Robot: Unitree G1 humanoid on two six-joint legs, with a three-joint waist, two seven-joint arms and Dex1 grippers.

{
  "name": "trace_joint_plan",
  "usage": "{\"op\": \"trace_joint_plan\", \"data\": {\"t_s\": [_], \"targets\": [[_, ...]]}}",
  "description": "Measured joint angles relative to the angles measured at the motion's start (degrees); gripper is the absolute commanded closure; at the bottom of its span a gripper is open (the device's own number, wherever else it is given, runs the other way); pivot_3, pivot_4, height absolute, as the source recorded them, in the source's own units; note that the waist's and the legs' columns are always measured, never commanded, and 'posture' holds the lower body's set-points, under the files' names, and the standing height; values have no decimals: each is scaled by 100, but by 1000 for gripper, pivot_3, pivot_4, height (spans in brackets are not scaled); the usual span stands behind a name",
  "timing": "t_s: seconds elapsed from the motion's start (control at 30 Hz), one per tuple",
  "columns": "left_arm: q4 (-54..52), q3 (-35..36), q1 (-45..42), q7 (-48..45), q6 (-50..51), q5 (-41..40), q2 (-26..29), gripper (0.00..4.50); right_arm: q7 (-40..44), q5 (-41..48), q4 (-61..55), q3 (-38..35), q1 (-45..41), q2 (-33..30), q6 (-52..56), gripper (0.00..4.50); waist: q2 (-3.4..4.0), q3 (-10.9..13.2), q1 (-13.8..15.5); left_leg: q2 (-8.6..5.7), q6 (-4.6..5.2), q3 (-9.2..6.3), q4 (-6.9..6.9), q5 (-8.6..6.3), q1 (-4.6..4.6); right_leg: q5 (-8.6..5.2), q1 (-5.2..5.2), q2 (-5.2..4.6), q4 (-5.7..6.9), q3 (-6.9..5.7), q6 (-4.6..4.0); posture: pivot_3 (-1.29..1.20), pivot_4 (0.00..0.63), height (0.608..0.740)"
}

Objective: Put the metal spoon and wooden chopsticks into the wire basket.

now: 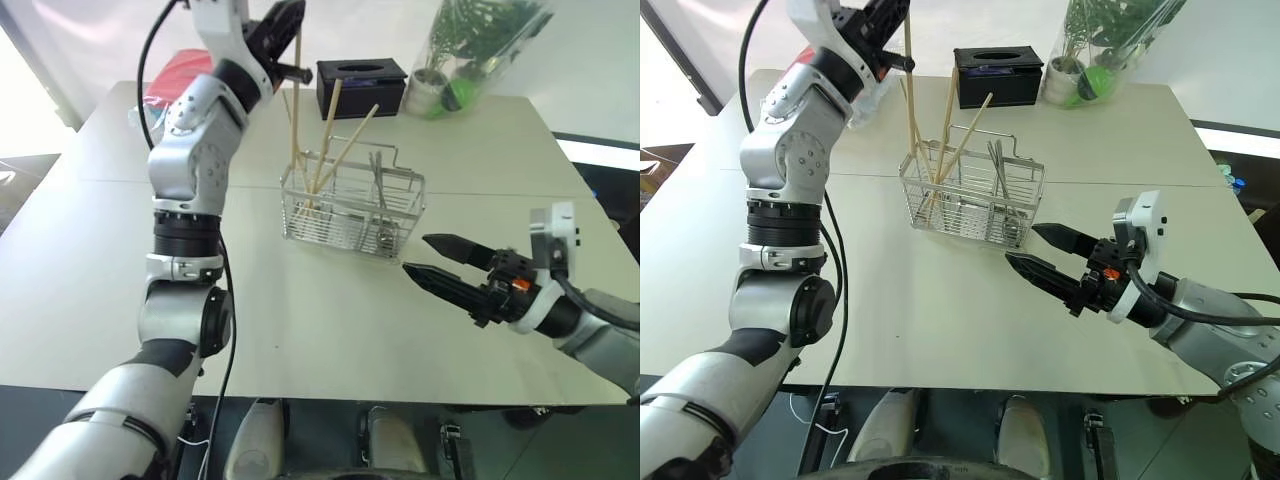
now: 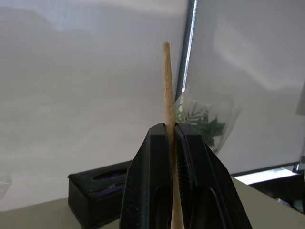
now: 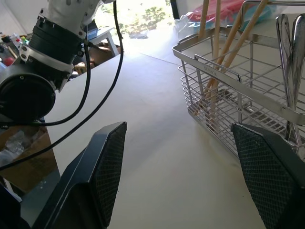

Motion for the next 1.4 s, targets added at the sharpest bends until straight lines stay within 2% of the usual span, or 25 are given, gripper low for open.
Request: {"op": "trace_joint_plan", "data": {"t_s": [0.17, 0.3, 0.4, 0.6, 0.63, 0.73, 0.83, 0.93, 1.07, 1.2, 1.33, 1.4], "targets": [[-65, -114, 569, 30, 30, -20, -390, 4475, -70, 5, -89, -22, 63, 18, -21, 888, -2, 1, 0, 0, 0, -1, 7, 0, -1, 0, 2, 0, -3, 0, -2, 0, 150, 709], [-63, -168, 690, 71, -58, 64, -461, 4475, -84, 5, -88, -40, 114, 19, -21, 888, 2, -1, -9, 0, 0, -1, 7, 0, 1, -1, 2, 1, -2, 0, -2, 0, 150, 709], [7, -274, 926, 100, -216, 259, -447, 3368, -82, 41, -84, -79, 112, 18, -21, 888, 2, -1, -2, 1, 0, -1, 6, 0, 0, -1, 2, 1, -2, 0, -2, 0, 150, 709], [-65, -317, 1079, 63, -225, 332, -376, 229, -39, 72, -59, -79, 69, 13, -21, 888, 0, 0, 3, 0, 0, -1, 6, 0, -1, -1, 1, 1, -3, 0, -2, 0, 150, 709], [-156, -320, 1078, 9, -110, 276, -334, 42, -9, 50, -45, -75, 36, 2, -20, 888, 0, 0, 0, 0, 0, -1, 6, 0, -1, -1, 1, 1, -3, 0, -2, 0, 150, 709], [-411, -256, 922, -165, 820, -193, -105, 42, 215, -284, 77, -75, -39, -195, -25, 888, 1, 0, -6, 0, 0, -1, 7, 0, 0, -1, 1, 1, -1, 0, -3, 0, 150, 709], [-419, -72, 554, -407, 1823, -639, 457, 42, 466, -669, 441, -112, -195, -366, -87, 888, 3, 0, -35, 1, 0, -2, 5, 0, 1, -1, -3, 2, 0, 0, -3, 0, 150, 709], [-426, 18, 228, -935, 2469, -933, 1374, 42, 756, -1039, 895, -158, -432, -551, -151, 888, 6, 3, -78, 2, 0, -2, -3, 0, 0, -1, -12, 3, 4, 0, -3, 0, 150, 709], [-811, 4, 204, -1982, 2725, -1095, 2583, 42, 1042, -1435, 1337, -149, -826, -672, -227, 888, 8, 3, -141, 1, 0, -2, -20, -1, -2, -2, -15, 1, 1, 0, -3, 0, 150, 709], [-1477, -288, 1317, -3521, 2324, -1016, 3955, 42, 1315, -1839, 1779, -89, -1099, -814, -254, 888, 30, 1, -183, 3, -1, 4, -28, -1, 2, -3, -18, 1, 1, 2, -5, 0, 150, 709], [-1762, -491, 2550, -4231, 1763, -648, 4587, 42, 1606, -2106, 2116, -51, -1245, -839, -259, 888, 32, 7, -149, 24, -6, 15, -21, 0, -2, -16, -22, 7, -1, 0, -36, 0, 150, 709], [-1916, -490, 2945, -4374, 1508, -525, 4716, 42, 1700, -2149, 2171, -47, -1256, -828, -245, 888, 32, 7, -138, 29, -8, 22, -19, -1, -3, -19, -26, 4, -10, 0, -48, 0, 150, 709]]}}
